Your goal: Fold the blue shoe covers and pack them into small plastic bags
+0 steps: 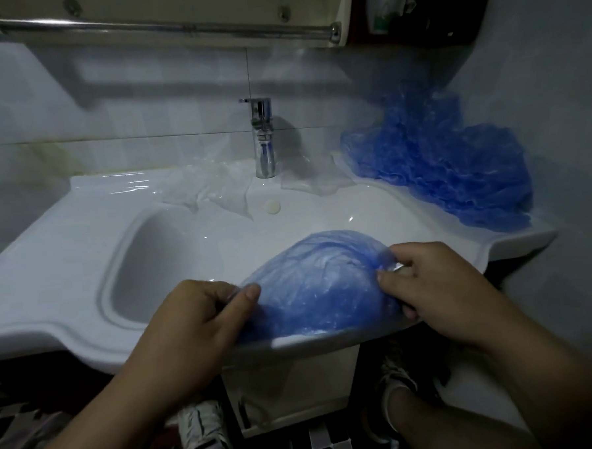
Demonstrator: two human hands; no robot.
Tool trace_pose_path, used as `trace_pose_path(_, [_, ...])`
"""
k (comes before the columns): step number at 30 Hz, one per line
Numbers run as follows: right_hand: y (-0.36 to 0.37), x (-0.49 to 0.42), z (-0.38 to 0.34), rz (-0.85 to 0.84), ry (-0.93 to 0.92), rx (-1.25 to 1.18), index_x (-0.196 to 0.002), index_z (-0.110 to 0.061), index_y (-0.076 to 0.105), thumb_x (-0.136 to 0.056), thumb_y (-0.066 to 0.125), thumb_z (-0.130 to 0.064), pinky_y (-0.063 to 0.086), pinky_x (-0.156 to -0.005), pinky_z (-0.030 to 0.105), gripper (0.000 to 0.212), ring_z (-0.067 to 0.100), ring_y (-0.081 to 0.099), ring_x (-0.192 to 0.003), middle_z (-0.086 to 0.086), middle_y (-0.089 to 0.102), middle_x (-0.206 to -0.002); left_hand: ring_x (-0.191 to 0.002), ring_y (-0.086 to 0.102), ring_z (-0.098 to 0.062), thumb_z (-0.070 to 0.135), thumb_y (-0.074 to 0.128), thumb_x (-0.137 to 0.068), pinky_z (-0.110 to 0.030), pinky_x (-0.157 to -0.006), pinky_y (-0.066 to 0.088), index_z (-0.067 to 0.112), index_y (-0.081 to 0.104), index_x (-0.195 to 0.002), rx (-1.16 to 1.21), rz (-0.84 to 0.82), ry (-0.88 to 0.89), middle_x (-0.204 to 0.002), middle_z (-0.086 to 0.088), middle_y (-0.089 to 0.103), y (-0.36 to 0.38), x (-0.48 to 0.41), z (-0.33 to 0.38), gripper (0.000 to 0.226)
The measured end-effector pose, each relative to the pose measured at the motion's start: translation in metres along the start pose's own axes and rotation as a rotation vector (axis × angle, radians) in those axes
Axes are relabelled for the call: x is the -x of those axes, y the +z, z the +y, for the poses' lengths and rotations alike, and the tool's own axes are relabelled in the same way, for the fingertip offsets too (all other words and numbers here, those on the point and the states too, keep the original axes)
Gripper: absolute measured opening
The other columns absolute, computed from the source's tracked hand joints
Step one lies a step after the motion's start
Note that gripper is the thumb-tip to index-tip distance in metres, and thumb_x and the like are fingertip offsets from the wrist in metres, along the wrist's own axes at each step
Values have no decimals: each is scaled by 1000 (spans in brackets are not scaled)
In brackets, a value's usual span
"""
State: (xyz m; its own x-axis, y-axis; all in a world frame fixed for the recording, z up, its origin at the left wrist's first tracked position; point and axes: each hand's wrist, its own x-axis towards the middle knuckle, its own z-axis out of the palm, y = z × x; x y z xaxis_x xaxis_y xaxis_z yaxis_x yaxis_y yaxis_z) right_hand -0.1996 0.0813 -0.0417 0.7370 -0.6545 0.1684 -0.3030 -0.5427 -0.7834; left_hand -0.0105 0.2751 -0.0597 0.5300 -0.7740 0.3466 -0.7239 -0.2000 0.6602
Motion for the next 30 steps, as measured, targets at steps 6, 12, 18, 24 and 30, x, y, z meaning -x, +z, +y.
trace_pose_path(6, [9, -1, -10, 42, 95, 277, -126, -20, 63, -83, 61, -17, 43, -81, 17, 43, 9, 64, -99, -8, 71, -111, -59, 60, -5, 15, 67, -82, -20, -58, 39, 35, 56, -119, -69, 110, -189, -55, 9, 65, 7, 2, 8, 43])
trace_pose_path(12, [16, 1, -27, 60, 219, 432, -110, -29, 69, -65, 54, -30, 52, -91, 36, 48, 17, 64, -100, -7, 70, -110, -58, 60, -7, 18, 71, -75, -27, -56, 41, 32, 61, -109, -201, 88, -253, -50, 7, 63, 1, -2, 10, 39])
trace_pose_path(18, [18, -4, -31, -20, 248, 567, -118, -28, 67, -81, 60, -20, 54, -84, 31, 38, 18, 65, -93, -1, 69, -107, -50, 61, -4, 47, 83, -64, -26, -55, 46, 34, 66, -85, -297, -25, -283, -48, 9, 64, -22, -18, 3, 30])
trace_pose_path(24, [18, -6, -25, -59, 207, 627, -115, -28, 67, -82, 57, -19, 55, -76, 30, 36, 18, 65, -85, -1, 69, -95, -96, 52, 20, 35, 65, -87, -14, -86, 43, 37, 63, -111, -144, 362, 129, -103, 25, 60, -7, -4, 40, 24])
trace_pose_path(30, [15, -11, -15, -68, 140, 590, -88, -19, 69, -76, 56, -22, 55, -68, 32, 17, 19, 65, -75, -2, 67, -79, -110, 66, -19, 50, 32, -94, -38, -89, 53, 29, 61, -127, -513, -50, 166, -128, 5, 65, 54, 1, 35, 48])
